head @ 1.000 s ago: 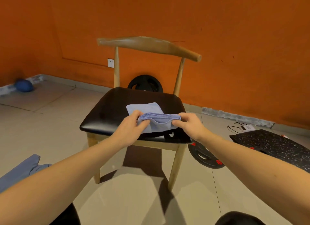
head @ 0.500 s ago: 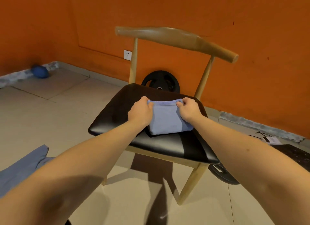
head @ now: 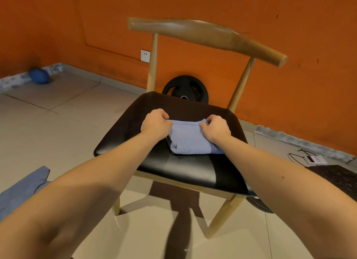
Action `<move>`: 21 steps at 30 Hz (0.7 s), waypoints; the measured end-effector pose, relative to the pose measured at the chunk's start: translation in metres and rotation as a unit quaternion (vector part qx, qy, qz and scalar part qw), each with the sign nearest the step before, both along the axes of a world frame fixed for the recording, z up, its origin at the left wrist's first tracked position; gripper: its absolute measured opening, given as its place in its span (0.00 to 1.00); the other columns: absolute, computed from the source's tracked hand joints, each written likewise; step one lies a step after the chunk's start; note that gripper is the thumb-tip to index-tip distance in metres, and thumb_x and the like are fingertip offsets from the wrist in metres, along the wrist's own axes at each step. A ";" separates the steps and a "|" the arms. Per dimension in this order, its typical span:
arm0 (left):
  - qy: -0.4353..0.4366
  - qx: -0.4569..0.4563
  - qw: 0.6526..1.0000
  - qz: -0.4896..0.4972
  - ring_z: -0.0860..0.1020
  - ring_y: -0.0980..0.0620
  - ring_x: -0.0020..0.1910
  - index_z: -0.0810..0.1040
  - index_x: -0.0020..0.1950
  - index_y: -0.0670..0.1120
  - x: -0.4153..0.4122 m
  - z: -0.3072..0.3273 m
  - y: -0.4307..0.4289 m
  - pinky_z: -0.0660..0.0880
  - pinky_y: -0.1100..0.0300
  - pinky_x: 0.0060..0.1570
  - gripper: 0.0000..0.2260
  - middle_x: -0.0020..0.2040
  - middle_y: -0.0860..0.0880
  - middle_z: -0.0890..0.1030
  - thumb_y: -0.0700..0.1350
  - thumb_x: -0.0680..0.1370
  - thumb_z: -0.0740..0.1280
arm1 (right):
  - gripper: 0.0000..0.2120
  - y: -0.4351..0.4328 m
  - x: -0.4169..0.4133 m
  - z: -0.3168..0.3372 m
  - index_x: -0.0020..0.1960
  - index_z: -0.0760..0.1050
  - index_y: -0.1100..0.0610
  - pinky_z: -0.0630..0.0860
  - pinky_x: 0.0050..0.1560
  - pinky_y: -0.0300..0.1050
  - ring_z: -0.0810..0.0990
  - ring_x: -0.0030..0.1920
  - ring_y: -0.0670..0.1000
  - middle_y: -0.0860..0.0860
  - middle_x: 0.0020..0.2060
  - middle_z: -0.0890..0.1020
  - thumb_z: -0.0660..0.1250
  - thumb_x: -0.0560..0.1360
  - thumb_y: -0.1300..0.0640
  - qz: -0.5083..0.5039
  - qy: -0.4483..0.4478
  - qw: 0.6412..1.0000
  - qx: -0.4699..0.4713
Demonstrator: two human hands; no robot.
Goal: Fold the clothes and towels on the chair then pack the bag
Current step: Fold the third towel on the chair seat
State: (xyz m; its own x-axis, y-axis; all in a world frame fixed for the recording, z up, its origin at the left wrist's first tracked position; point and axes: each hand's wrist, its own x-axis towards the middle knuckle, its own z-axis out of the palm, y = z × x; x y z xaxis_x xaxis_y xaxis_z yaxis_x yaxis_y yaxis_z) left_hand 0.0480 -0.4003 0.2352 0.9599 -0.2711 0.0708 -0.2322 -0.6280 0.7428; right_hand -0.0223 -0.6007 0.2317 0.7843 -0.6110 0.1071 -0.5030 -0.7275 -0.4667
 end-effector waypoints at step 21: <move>-0.083 0.257 0.942 -0.198 0.61 0.43 0.77 0.62 0.79 0.50 -0.037 -0.011 -0.009 0.59 0.44 0.76 0.27 0.78 0.48 0.65 0.61 0.84 0.52 | 0.15 0.018 -0.022 0.006 0.60 0.83 0.55 0.81 0.55 0.53 0.82 0.50 0.53 0.53 0.53 0.86 0.60 0.84 0.54 0.157 -0.001 0.986 -0.052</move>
